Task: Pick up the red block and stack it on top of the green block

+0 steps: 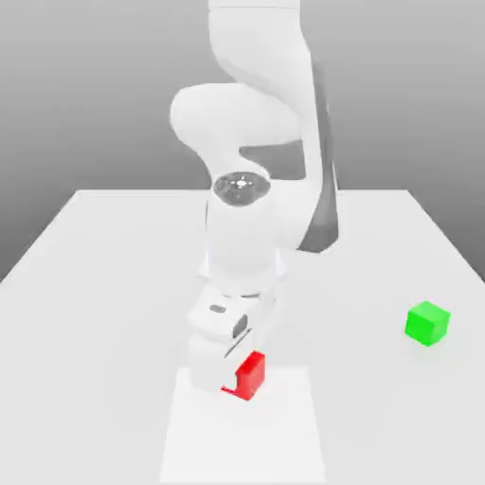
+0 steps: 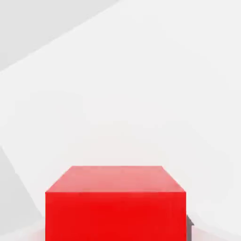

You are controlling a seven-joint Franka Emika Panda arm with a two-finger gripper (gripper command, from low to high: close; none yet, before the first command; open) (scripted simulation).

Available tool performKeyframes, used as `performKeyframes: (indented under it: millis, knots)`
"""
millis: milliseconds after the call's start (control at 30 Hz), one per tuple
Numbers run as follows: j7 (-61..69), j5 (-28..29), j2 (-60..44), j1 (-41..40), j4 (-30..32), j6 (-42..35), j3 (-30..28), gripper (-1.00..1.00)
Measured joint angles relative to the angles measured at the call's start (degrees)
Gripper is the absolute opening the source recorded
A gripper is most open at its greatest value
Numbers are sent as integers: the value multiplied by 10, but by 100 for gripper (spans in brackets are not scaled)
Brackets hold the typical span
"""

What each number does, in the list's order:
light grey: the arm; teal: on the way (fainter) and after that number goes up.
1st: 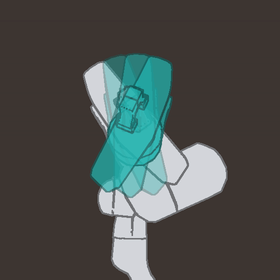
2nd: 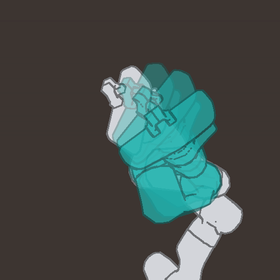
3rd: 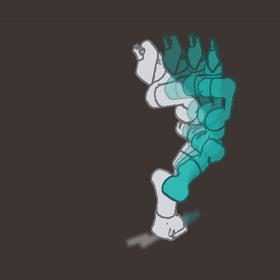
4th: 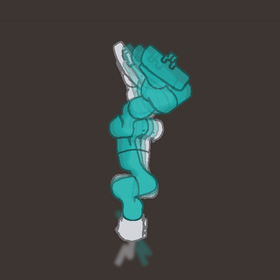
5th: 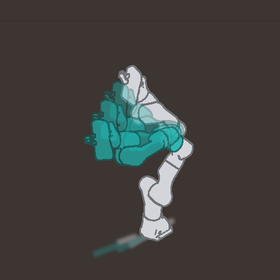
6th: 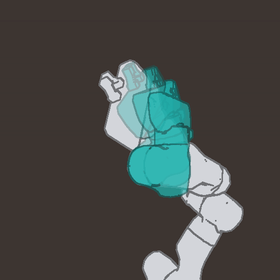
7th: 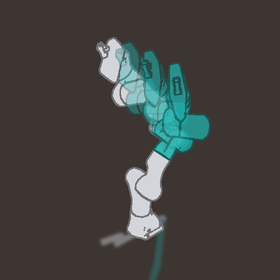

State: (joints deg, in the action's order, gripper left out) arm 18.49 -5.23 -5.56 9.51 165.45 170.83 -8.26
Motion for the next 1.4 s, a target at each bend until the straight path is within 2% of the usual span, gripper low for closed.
performKeyframes:
  millis: [100, 200, 833, 1133, 1400]
  knots:
    - [-37, 53, 61, -11, 9, -51, -7, -100]
    - [-77, 70, 105, -2, 12, -92, 12, -100]
    - [-523, -22, 135, 259, -51, -181, 308, -100]
    - [-478, -107, 92, 292, -59, -165, 312, -100]
    - [-461, -131, 47, 301, -63, -141, 309, -100]
